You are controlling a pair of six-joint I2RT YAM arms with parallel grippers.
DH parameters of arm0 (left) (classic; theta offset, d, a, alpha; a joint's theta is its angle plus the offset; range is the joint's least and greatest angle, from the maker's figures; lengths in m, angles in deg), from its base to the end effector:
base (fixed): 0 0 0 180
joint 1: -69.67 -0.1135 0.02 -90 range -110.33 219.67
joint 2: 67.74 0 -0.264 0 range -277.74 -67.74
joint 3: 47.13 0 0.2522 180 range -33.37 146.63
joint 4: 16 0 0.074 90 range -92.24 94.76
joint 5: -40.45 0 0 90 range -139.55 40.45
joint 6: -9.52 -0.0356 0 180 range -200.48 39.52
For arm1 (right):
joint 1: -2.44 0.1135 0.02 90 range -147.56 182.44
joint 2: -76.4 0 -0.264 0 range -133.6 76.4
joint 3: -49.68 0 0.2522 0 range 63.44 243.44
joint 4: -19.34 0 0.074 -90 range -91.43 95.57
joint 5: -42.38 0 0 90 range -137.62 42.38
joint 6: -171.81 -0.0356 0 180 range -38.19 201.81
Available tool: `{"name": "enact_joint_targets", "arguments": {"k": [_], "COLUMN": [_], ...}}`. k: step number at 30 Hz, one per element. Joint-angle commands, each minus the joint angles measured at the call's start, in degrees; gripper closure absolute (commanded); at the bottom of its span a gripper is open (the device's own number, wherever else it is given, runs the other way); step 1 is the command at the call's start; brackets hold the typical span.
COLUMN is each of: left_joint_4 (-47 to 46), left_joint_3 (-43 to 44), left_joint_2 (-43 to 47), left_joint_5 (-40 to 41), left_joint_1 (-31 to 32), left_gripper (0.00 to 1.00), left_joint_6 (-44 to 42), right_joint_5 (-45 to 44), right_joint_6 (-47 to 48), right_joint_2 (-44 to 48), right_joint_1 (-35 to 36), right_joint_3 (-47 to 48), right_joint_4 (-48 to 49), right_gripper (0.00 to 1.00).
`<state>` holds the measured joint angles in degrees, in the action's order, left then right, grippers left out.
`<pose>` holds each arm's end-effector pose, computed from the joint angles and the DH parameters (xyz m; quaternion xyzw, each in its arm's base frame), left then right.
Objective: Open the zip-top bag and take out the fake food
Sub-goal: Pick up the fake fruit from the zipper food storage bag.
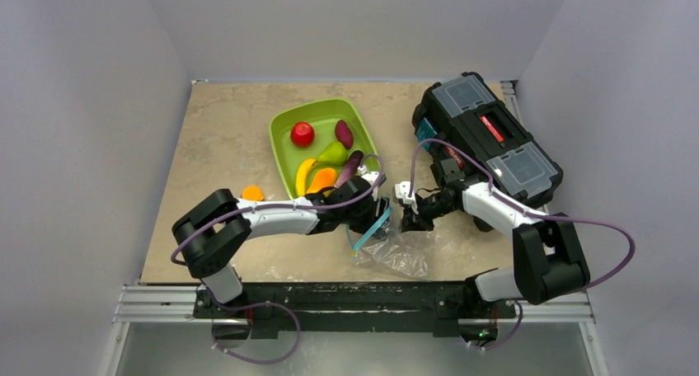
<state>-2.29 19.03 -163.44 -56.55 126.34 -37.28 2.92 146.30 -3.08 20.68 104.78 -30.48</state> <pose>0.1861 -0.2909 0.1769 0.1315 0.9071 -0.3391 0.2120 0.2078 0.0974 0.1760 -0.6360 0.6335 0.3400 0.2804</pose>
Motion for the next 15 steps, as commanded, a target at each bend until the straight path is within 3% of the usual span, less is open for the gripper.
{"name": "enact_joint_targets", "arguments": {"k": [1, 15], "left_joint_4": [-0.1, 3.0], "left_joint_3": [0.9, -2.1], "left_joint_2": [3.9, 10.8], "left_joint_5": [0.4, 0.2], "left_joint_1": [0.0, 0.0], "left_gripper": [0.78, 0.88], "left_joint_6": [-2.6, -4.0], "right_joint_5": [1.7, 2.2], "right_joint_6": [1.0, 2.4], "right_joint_2": [1.2, 2.6], "right_joint_1": [-0.5, -2.2], "right_joint_3": [-0.5, -0.8], "right_joint_4": [-0.5, -1.6], "right_gripper": [1.0, 1.0]}}
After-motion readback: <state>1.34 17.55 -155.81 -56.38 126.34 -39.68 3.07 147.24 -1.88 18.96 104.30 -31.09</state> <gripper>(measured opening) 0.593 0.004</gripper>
